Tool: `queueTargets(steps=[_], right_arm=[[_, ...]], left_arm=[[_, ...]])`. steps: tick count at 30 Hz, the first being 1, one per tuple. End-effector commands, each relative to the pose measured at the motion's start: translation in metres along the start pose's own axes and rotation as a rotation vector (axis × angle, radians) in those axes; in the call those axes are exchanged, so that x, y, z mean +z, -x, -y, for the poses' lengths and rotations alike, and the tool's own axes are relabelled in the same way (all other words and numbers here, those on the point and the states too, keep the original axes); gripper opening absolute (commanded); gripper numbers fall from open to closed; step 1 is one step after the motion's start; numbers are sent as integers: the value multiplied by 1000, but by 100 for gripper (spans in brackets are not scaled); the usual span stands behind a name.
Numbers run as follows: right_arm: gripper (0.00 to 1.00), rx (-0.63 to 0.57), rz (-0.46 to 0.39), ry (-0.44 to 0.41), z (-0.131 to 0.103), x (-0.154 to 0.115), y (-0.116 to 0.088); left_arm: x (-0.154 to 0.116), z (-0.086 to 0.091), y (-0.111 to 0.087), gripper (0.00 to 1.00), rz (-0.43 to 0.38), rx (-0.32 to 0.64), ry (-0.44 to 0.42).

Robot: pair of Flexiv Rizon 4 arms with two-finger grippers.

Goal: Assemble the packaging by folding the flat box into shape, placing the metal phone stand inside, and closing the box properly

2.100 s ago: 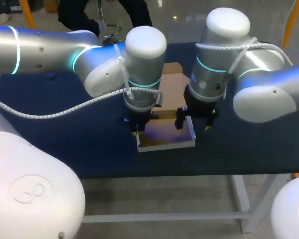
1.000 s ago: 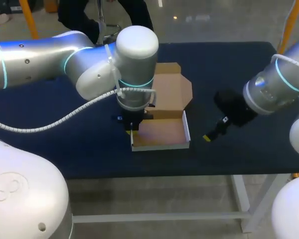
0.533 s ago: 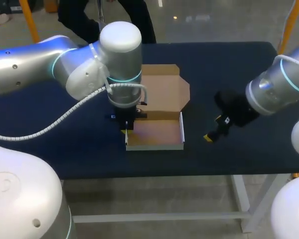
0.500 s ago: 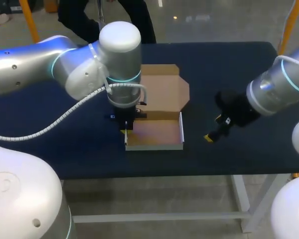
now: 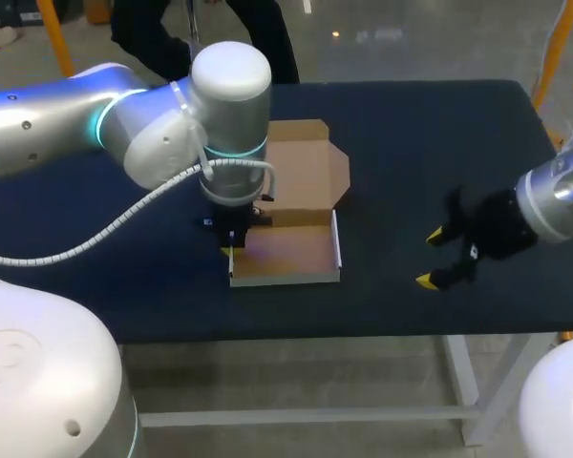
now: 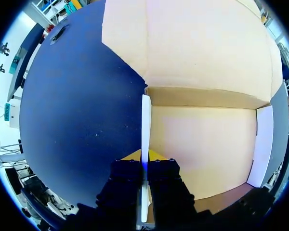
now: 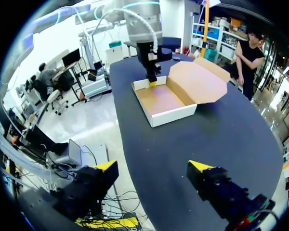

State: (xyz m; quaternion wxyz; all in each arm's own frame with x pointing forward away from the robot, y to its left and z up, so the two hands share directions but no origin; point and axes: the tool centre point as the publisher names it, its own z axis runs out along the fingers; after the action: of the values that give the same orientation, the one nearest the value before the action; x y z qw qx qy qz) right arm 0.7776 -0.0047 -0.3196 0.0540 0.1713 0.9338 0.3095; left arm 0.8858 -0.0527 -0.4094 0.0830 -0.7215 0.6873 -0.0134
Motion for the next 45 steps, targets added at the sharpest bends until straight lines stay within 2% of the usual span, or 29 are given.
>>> queueTargets(steps=[1, 5, 11, 17, 22, 25, 31, 38, 39, 40, 42, 45], right_arm=[[100, -9, -17, 18, 1, -24, -7], [100, -14, -17, 19, 1, -24, -9], [100, -23, -19, 18, 2, -24, -11], [100, -23, -21, 20, 2, -24, -11], [100, -22, -25, 24, 1, -22, -10], [100, -22, -28, 25, 1, -22, -10], [100, -18, -34, 24, 1, -20, -9], [100, -10, -41, 23, 2, -19, -8], [100, -9, -42, 23, 2, -19, -8], [100, -8, -42, 22, 2, -19, -8], [100, -6, -44, 22, 2, -19, -8], [100, -3, -46, 20, 2, -19, -8]], left_arm=[[4, -1, -8, 0, 94, 1, -19], [6, 0, -9, 0, 162, 9, -40], [8, 1, -9, 0, 220, 21, -64], [9, 2, -8, 0, 260, 18, -91], [8, 2, -5, 0, 262, 12, -101], [7, 2, -2, 0, 230, 4, -100], [6, 1, 1, 0, 118, -23, -89], [7, -1, 5, 0, 19, -7, -75], [7, -1, 6, 2, 5, -6, -74], [7, -2, 6, 13, 1, -11, -83], [7, -2, 5, 25, -20, -10, -90], [6, -3, 3, 33, -49, -1, -95]])
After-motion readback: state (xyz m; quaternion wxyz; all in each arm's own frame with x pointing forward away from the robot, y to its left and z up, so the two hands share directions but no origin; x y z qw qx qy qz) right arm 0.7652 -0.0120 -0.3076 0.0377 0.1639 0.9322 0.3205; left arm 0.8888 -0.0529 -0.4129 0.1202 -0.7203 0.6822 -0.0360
